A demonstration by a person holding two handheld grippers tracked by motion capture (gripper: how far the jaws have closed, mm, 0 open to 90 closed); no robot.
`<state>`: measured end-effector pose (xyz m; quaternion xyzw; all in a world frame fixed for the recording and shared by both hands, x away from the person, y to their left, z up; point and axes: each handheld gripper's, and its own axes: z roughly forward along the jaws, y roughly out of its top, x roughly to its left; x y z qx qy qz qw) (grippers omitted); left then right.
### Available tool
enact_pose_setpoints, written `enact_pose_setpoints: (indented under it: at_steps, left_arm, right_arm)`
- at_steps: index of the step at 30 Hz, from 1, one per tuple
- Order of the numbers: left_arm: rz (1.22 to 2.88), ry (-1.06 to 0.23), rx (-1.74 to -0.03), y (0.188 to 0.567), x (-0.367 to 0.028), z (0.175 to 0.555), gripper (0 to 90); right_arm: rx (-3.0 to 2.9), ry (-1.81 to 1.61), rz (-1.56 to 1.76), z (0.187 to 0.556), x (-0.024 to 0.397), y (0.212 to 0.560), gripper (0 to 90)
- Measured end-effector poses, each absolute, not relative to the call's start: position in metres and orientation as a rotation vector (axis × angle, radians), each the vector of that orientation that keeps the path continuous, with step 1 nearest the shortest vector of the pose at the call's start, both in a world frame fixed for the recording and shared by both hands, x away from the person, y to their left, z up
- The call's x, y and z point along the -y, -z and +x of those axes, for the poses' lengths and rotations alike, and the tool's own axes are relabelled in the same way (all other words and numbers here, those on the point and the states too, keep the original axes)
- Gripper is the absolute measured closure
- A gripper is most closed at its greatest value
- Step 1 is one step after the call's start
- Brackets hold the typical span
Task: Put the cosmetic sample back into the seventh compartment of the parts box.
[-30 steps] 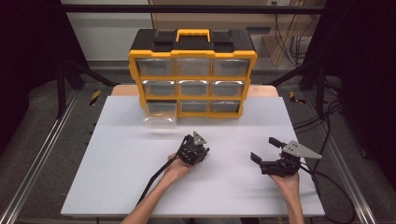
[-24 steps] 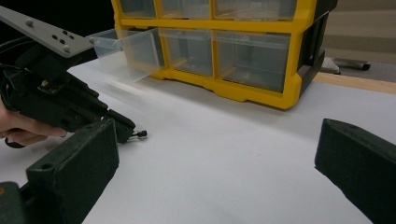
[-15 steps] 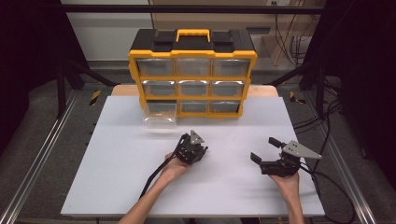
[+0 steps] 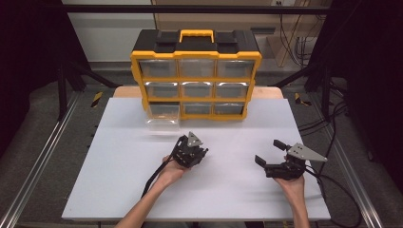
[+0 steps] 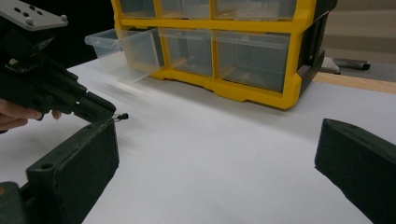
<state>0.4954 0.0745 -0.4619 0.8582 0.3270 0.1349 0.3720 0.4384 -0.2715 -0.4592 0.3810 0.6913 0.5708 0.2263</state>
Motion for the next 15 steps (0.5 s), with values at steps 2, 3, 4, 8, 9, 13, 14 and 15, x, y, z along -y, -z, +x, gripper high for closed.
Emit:
enact_pose_setpoints:
  at_steps: [2,3,4,8,9,13,14,15]
  left_arm:
    - [2.197,-0.346,-0.839,0.461,-0.078,0.495,79.6]
    - [2.197,-0.349,-0.839,0.461,-0.08,0.494,79.6]
    - [2.199,-0.351,-0.839,0.461,-0.081,0.494,79.6]
    - [2.195,-0.354,-0.847,0.46,-0.088,0.493,79.6]
    - [2.194,-0.353,-0.849,0.46,-0.09,0.493,79.6]
    - [2.186,-0.359,-0.855,0.458,-0.095,0.492,79.6]
    - [2.184,-0.361,-0.855,0.457,-0.096,0.492,79.6]
    - [2.181,-0.36,-0.856,0.456,-0.097,0.492,79.6]
  right_arm:
    - [-1.905,-1.573,1.049,0.439,0.271,0.459,0.4]
    - [-1.905,-1.573,1.049,0.439,0.271,0.459,0.4]
    - [-1.906,-1.573,1.049,0.439,0.271,0.459,0.4]
    - [-1.908,-1.57,1.05,0.439,0.271,0.46,0.4]
    - [-1.91,-1.57,1.054,0.439,0.271,0.46,0.4]
    - [-1.912,-1.571,1.056,0.439,0.271,0.46,0.4]
    - [-1.912,-1.571,1.056,0.438,0.271,0.46,0.4]
    - [-1.91,-1.568,1.054,0.439,0.271,0.46,0.4]
